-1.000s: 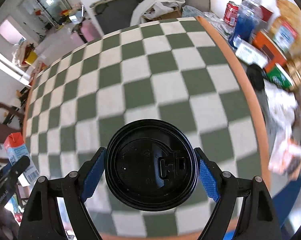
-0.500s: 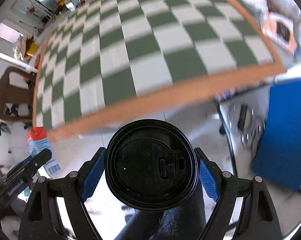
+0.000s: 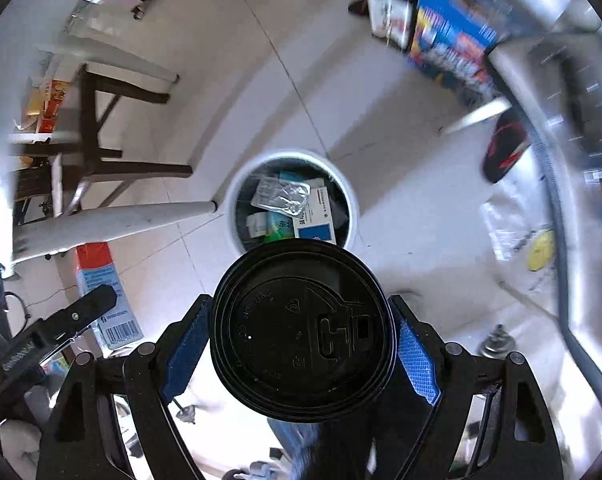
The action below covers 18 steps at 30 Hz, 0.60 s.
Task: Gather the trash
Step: 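Carry the milk carton and black lid toward the trash bin, then open both grippers over the trash bin to drop the carton and lid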
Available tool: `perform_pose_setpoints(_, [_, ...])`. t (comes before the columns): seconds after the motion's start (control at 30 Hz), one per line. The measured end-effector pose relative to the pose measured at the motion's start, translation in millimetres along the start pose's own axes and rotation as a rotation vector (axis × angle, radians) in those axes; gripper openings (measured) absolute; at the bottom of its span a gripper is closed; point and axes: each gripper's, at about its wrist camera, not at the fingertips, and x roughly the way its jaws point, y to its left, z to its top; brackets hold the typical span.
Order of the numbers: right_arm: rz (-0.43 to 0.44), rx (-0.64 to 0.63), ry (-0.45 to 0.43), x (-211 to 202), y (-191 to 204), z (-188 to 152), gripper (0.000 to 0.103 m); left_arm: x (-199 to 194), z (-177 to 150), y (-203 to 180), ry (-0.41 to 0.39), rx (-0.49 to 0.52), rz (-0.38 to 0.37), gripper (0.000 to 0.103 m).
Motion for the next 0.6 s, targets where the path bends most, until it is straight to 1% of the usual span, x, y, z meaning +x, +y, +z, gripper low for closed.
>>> perform_pose_setpoints(0.03, [0.009,0.003,0.004,15.6,-2.4,4.8,0.087,17.8,5.2,5.1,0.000,0.000,0.010,0.053])
perform_pose_setpoints(0.07, [0.024,0.003,0.010,41.1,-7.4,11.1,0.087,34.7,8.8,9.6,0.003,0.002,0.033,0.058])
perform_pose_setpoints(0.1, [0.031,-0.003,0.021,60.2,-9.4,17.2,0.088,46.9,12.0,14.4,0.000,0.006,0.045,0.068])
perform_pose_setpoints(0.13, [0.045,-0.005,0.030,86.3,-13.1,23.2,0.089,55.6,12.0,18.4,-0.008,0.007,0.055,0.074])
perform_pose_setpoints(0.17, [0.047,-0.008,0.033,102.1,-14.0,27.3,0.089,67.8,12.9,23.4,-0.018,0.006,0.079,0.084])
perform_pose_setpoints(0.2, [0.045,-0.022,0.041,121.8,-14.3,32.1,0.089,76.0,12.5,28.1,-0.026,0.001,0.094,0.090])
perform_pose_setpoints(0.27, [0.055,-0.031,0.049,148.2,-14.3,38.6,0.090,81.9,10.7,38.3,-0.034,-0.013,0.104,0.091])
perform_pose_setpoints(0.3, [0.062,-0.036,0.054,159.4,-15.4,40.7,0.091,84.1,8.2,41.1,-0.038,-0.016,0.115,0.100])
perform_pose_setpoints(0.33, [0.068,-0.038,0.058,167.6,-16.1,42.7,0.094,83.5,6.8,43.4,-0.044,-0.018,0.124,0.103])
perform_pose_setpoints(0.37, [0.071,-0.038,0.060,172.6,-15.5,43.5,0.103,82.2,3.7,44.3,-0.058,-0.021,0.139,0.103])
perform_pose_setpoints(0.47, [0.051,-0.058,0.050,178.7,-13.4,44.1,0.103,70.5,-8.4,47.2,-0.108,-0.026,0.189,0.103])
perform_pose_setpoints(0.6, [-0.026,-0.127,0.028,168.0,1.3,37.0,0.103,53.2,-22.4,44.7,-0.148,-0.024,0.235,0.103])
